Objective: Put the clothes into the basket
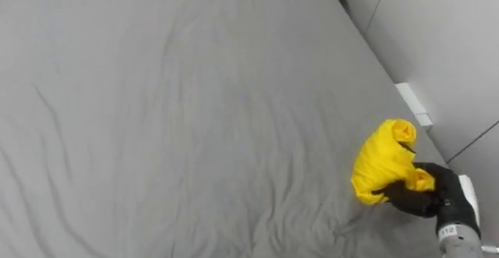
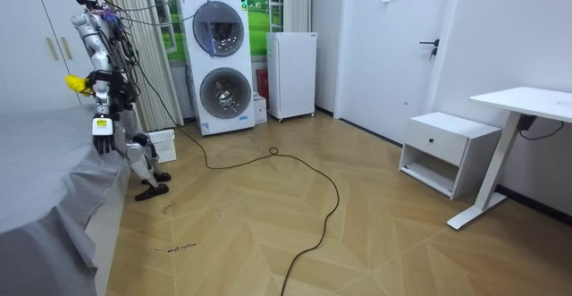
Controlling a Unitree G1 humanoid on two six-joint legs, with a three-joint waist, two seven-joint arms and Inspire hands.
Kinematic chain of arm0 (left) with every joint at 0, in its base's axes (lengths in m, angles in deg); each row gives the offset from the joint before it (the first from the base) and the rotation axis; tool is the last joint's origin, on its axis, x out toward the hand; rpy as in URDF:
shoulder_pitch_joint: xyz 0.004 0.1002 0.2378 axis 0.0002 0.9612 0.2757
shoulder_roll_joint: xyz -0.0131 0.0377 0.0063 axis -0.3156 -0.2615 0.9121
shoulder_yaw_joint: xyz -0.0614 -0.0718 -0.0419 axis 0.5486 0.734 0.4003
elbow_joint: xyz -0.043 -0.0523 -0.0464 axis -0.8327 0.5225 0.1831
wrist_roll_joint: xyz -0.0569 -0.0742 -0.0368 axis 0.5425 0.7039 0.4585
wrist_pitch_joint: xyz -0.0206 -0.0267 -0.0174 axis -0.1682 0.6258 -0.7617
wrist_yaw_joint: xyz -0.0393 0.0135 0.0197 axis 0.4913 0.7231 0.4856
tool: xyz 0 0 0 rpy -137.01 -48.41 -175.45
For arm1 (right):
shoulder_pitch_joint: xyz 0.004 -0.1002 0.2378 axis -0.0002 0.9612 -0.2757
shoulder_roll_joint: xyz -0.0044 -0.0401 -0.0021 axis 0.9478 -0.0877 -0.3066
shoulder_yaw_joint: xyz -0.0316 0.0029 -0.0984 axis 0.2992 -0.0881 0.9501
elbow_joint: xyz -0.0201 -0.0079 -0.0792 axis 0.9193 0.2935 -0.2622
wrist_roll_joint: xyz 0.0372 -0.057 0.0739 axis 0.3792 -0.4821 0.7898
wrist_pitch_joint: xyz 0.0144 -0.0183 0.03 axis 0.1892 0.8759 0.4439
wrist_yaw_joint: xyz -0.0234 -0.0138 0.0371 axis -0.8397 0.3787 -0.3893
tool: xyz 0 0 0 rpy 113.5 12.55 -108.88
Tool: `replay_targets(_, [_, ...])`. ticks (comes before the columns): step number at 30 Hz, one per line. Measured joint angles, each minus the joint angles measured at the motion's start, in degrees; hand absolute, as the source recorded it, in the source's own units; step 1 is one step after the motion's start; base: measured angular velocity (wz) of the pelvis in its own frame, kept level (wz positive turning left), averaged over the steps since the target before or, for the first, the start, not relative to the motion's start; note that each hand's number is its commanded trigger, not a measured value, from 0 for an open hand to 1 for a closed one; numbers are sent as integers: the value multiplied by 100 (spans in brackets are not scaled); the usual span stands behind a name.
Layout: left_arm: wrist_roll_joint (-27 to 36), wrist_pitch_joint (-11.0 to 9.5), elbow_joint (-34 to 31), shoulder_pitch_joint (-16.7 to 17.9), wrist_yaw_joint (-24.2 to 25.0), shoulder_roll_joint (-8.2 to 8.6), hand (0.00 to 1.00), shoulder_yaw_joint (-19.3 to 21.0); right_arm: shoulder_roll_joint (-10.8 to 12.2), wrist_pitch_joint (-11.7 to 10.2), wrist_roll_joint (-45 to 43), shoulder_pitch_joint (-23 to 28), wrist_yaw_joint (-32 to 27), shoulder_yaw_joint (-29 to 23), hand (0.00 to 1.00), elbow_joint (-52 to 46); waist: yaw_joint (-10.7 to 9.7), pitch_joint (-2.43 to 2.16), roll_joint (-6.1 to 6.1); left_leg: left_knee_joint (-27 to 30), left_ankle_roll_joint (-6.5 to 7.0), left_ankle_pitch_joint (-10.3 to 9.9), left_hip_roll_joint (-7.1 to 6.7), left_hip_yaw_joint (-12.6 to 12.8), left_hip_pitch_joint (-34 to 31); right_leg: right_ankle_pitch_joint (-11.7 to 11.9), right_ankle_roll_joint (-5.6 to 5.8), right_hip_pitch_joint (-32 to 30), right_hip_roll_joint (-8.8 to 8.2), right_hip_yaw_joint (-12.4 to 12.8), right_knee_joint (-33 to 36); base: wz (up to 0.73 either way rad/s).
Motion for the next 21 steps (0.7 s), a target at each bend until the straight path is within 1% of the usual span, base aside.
replay_targets(1, [-32,6,9,24,1,0,0,46,-3,1,83,19,-52,-98,100,2,-8,1,-13,-9,0,0,21,118,8,14,-8,-37,11,55,22,-30])
replay_targets(2, [-45,13,9,41,0,-1,0,60,-2,0,160,21,-80,-129,100,4,-31,3,-13,-10,-1,-1,51,168,5,27,-11,-54,19,80,19,-28])
replay_targets(4, [-179,125,7,79,-3,-3,0,98,-2,0,360,94,-186,-220,100,13,-172,7,-4,-10,-6,-4,75,308,3,55,-8,-77,51,173,3,-17])
replay_targets(6, [-273,187,1,79,-4,-7,0,137,9,1,515,207,-236,-280,100,31,-210,8,7,-11,-23,-25,78,370,-26,62,-11,-148,93,272,25,-18])
replay_targets(7, [-324,231,-4,79,-4,-11,0,159,9,3,600,247,-258,-307,100,65,-256,17,14,-12,-23,-32,94,373,-47,83,-16,-180,116,317,21,-17])
replay_targets(10, [-436,327,-4,57,3,-21,0,222,4,3,710,233,-300,-375,100,255,-342,15,18,-8,-23,-32,107,375,-125,110,-23,-286,141,370,47,-13])
replay_targets(12, [-483,385,-3,-53,1,-30,0,206,-11,2,711,77,-352,-431,100,642,-335,26,55,35,-18,-37,152,441,-347,167,-28,-553,177,444,114,-19])
replay_targets(13, [-482,385,-4,-93,17,-48,0,188,-12,1,738,-5,-355,-434,100,857,-337,29,78,56,-14,-38,172,514,-474,204,-35,-705,195,475,152,-19])
replay_targets(14, [-483,385,-3,-113,32,-61,0,182,-13,5,769,-48,-353,-434,100,969,-337,29,83,62,-14,-38,178,537,-531,207,-39,-796,200,489,205,-22])
replay_targets(15, [-483,408,-3,-155,56,-85,0,148,-16,24,844,-141,-353,-446,100,1148,-344,41,110,76,-13,-38,188,589,-641,207,-42,-971,207,519,310,-22])
replay_targets(16, [-483,476,-3,-220,103,-99,0,136,-43,46,857,-285,-365,-467,100,1349,-384,66,155,110,-5,-41,200,629,-756,224,-50,-1119,207,533,372,-20])
replay_targets(17, [-478,511,-3,-246,114,-116,0,92,-64,53,870,-364,-371,-467,100,1436,-421,67,180,144,1,-45,203,637,-841,224,-50,-1216,207,552,424,-15])
replay_targets(18, [-478,556,2,-274,134,-144,0,-1,-114,48,924,-508,-372,-466,100,1593,-489,75,232,188,4,-45,208,678,-980,229,-46,-1388,206,582,509,-18])
replay_targets(19, [-478,564,4,-279,146,-152,0,-48,-197,48,998,-609,-375,-467,100,1791,-506,65,279,212,18,-37,210,713,-1091,244,-46,-1539,212,637,571,-20])
replay_targets(20, [-478,564,4,-287,149,-161,0,-86,-245,49,1049,-653,-381,-467,100,1886,-512,66,293,239,19,-36,209,742,-1151,244,-46,-1622,212,663,622,-23])
replay_targets(21, [-477,563,41,-331,149,-174,0,-129,-323,49,1092,-705,-408,-468,100,2010,-522,66,314,267,32,-28,213,824,-1272,243,-45,-1790,212,710,715,-22])
